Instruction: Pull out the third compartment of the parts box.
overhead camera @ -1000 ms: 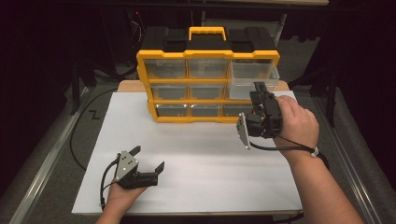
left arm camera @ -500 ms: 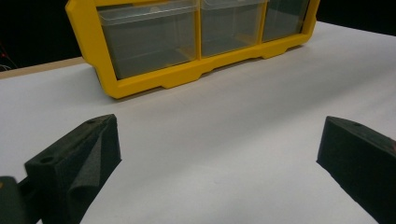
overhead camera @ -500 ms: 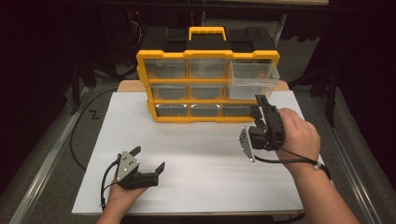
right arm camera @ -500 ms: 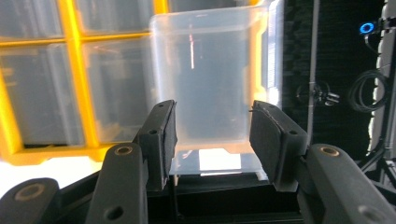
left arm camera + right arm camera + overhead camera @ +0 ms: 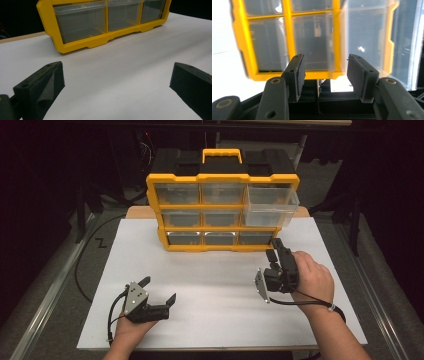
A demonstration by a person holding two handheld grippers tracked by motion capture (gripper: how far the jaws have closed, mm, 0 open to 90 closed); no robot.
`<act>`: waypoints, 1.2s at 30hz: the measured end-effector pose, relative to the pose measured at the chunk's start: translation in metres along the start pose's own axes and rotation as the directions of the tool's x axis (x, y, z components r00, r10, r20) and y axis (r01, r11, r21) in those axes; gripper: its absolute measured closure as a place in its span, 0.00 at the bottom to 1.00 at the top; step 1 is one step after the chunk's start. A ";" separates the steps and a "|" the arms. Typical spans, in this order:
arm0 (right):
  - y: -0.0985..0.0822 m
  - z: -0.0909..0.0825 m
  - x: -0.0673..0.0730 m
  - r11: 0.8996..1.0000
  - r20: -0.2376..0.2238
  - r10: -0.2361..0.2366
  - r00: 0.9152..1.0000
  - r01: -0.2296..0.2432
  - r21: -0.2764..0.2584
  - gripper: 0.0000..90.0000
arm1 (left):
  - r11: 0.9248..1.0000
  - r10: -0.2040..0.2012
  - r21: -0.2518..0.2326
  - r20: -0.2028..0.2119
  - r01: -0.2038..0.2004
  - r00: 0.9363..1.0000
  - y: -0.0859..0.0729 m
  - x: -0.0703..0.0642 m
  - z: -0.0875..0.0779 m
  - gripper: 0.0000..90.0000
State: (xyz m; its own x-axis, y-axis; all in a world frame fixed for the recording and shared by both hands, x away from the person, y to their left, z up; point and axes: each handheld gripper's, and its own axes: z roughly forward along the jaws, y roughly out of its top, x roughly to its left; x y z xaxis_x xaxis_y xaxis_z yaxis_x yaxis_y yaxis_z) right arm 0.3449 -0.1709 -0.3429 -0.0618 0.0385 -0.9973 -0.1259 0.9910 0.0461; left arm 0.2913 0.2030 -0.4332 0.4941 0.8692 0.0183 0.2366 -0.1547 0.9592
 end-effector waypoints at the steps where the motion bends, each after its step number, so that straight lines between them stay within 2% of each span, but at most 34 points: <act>1: 0.000 -0.001 0.004 1.000 -0.003 0.000 1.000 0.000 -0.005 0.55 | 1.000 -0.001 -0.003 -0.001 0.001 1.000 0.000 0.000 0.000 0.01; 2: -0.001 -0.002 0.008 1.000 -0.009 -0.004 1.000 0.004 -0.006 0.55 | 1.000 -0.002 -0.003 -0.001 0.002 1.000 0.000 0.000 -0.001 0.01; 3: -0.001 -0.004 0.017 1.000 -0.025 0.024 0.999 -0.024 0.006 0.55 | 1.000 -0.004 -0.004 -0.001 0.004 1.000 0.000 0.000 -0.001 0.01; 6: -0.003 -0.006 0.030 1.000 -0.048 -0.016 0.999 0.015 -0.007 0.54 | 1.000 -0.005 -0.002 0.001 0.005 1.000 0.000 0.000 0.000 0.01; 7: -0.004 -0.007 0.037 1.000 -0.063 -0.008 0.998 0.008 -0.002 0.53 | 1.000 -0.002 -0.001 0.002 0.002 1.000 0.000 0.000 0.000 0.01; 8: -0.006 -0.009 0.051 1.000 -0.092 -0.005 0.996 0.006 0.009 0.53 | 1.000 0.000 -0.001 0.003 0.000 1.000 0.000 0.000 0.000 0.01; 9: -0.006 -0.009 0.051 1.000 -0.092 -0.005 0.996 0.006 0.009 0.53 | 1.000 0.002 -0.001 0.004 -0.002 1.000 0.000 0.000 0.000 0.01; 13: -0.015 -0.014 0.072 1.000 -0.133 -0.003 0.991 0.005 0.014 0.52 | 1.000 0.002 0.007 0.004 -0.002 1.000 -0.001 0.000 0.002 0.01; 15: -0.025 -0.018 0.085 0.999 -0.161 0.009 0.987 -0.002 0.041 0.48 | 1.000 0.004 0.009 0.003 -0.004 1.000 -0.001 0.000 0.002 0.01; 19: -0.038 -0.023 0.093 0.999 -0.194 0.011 0.981 -0.001 0.051 0.45 | 1.000 0.005 0.011 0.004 -0.005 1.000 -0.001 -0.001 0.002 0.01; 20: -0.042 -0.023 0.096 0.999 -0.198 -0.003 0.980 0.012 0.048 0.41 | 1.000 0.004 0.011 0.004 -0.004 1.000 -0.001 -0.001 0.002 0.01; 21: -0.046 -0.023 0.098 0.997 -0.213 -0.008 0.977 0.023 0.068 0.34 | 1.000 0.003 0.010 0.003 -0.003 1.000 0.000 -0.001 0.002 0.01; 23: -0.050 -0.024 0.100 0.996 -0.220 0.007 0.975 0.012 0.085 0.31 | 1.000 0.002 0.012 0.001 -0.002 1.000 -0.001 -0.001 0.003 0.01; 25: -0.051 -0.024 0.099 0.996 -0.227 -0.003 0.974 0.023 0.084 0.25 | 1.000 0.002 0.014 0.000 -0.002 1.000 -0.001 -0.001 0.003 0.01; 28: -0.050 -0.023 0.099 0.995 -0.215 0.004 0.977 0.017 0.094 0.17 | 1.000 0.002 0.011 0.000 -0.002 1.000 -0.001 -0.001 0.002 0.01; 29: -0.049 -0.022 0.099 0.997 -0.194 -0.006 0.981 0.022 0.081 0.12 | 1.000 0.004 0.012 0.003 -0.004 1.000 -0.001 -0.001 0.002 0.01; 30: -0.046 -0.022 0.099 0.996 -0.191 -0.022 0.981 0.038 0.081 0.03 | 1.000 0.002 0.010 0.006 -0.002 1.000 -0.001 -0.001 0.001 0.01; 33: -0.043 -0.023 0.099 0.997 -0.175 -0.013 0.984 0.027 0.076 0.01 | 1.000 -0.004 0.009 0.007 0.003 1.000 -0.001 -0.001 0.002 0.01; 34: -0.042 -0.022 0.099 0.997 -0.156 -0.012 0.988 0.023 0.073 0.01 | 1.000 -0.003 0.010 0.005 0.003 1.000 -0.001 -0.001 0.002 0.01; 36: -0.041 -0.023 0.098 0.997 -0.146 0.010 0.989 0.001 0.075 0.01 | 1.000 -0.005 0.001 -0.008 0.005 1.000 0.000 0.000 0.003 0.01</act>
State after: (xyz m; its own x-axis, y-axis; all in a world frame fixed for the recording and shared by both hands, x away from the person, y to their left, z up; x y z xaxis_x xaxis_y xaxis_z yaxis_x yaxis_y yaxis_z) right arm 0.3213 -0.2110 -0.4411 -0.2070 0.0293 -0.9779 -0.0515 0.9978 0.0408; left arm 0.2935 0.2021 -0.4342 0.4862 0.8737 0.0161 0.2400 -0.1512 0.9589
